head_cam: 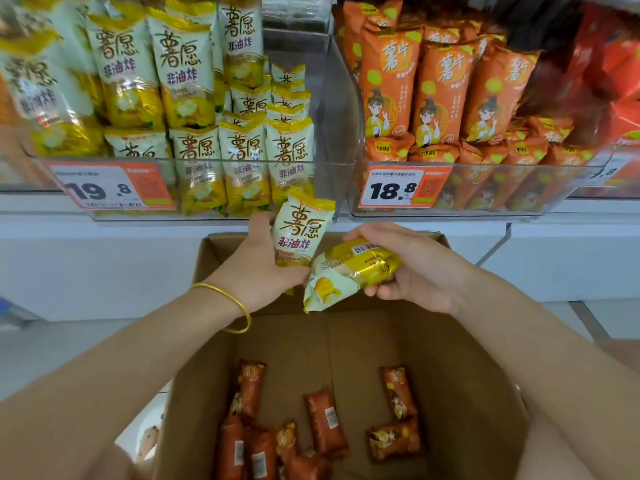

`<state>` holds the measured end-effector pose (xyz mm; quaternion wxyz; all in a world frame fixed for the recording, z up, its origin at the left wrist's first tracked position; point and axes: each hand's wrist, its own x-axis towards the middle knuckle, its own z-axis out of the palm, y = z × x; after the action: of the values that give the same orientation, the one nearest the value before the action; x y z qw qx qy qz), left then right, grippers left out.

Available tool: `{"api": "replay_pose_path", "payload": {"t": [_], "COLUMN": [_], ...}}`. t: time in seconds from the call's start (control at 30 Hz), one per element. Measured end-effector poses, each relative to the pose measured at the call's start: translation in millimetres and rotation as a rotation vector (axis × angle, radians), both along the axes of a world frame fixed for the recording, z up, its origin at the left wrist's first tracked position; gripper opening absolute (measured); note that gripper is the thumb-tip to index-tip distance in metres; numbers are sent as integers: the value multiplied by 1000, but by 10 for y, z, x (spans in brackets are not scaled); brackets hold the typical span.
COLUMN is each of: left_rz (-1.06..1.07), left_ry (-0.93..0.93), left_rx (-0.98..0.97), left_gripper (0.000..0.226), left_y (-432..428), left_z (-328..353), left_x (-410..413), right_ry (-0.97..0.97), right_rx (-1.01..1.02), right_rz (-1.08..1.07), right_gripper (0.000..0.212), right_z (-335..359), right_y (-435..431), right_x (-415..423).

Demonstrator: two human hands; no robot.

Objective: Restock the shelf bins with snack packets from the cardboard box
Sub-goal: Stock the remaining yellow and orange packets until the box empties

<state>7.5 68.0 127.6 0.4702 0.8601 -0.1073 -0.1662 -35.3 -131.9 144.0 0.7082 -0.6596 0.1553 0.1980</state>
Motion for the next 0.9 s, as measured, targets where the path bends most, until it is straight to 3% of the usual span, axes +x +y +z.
{"api": "replay_pose_path", "payload": {"t": [0.13,0.2,0.33,0.43,0.63,0.8,0.9], "left_rz": [40,59,69,39,11,162,272], "left_ry": [34,56,89,125,215,286,355], "left_rx": [-16,-46,-132,-194,-262,-369,-470], "left_gripper": [68,62,58,55,56,50,35], "left_y": [34,47,47,26,-33,-75,-124], "left_z": [-18,-9,17,41,24,-4,2], "left_x": [95,122,128,86,59,137,164], "right_ry": [64,7,-75,-77,-136,-12,58], "right_rx": [300,245,36,-96,-148,97,282], "right_rz": [100,136,171,122,102,90,60], "right_gripper": [55,61,43,55,56,45,53], "right_z": [58,80,117,110,104,178,157], "right_y": [-99,-126,-127,-91,-51,-174,-214], "right_x": [28,23,26,18,-7,-55,-97]}}
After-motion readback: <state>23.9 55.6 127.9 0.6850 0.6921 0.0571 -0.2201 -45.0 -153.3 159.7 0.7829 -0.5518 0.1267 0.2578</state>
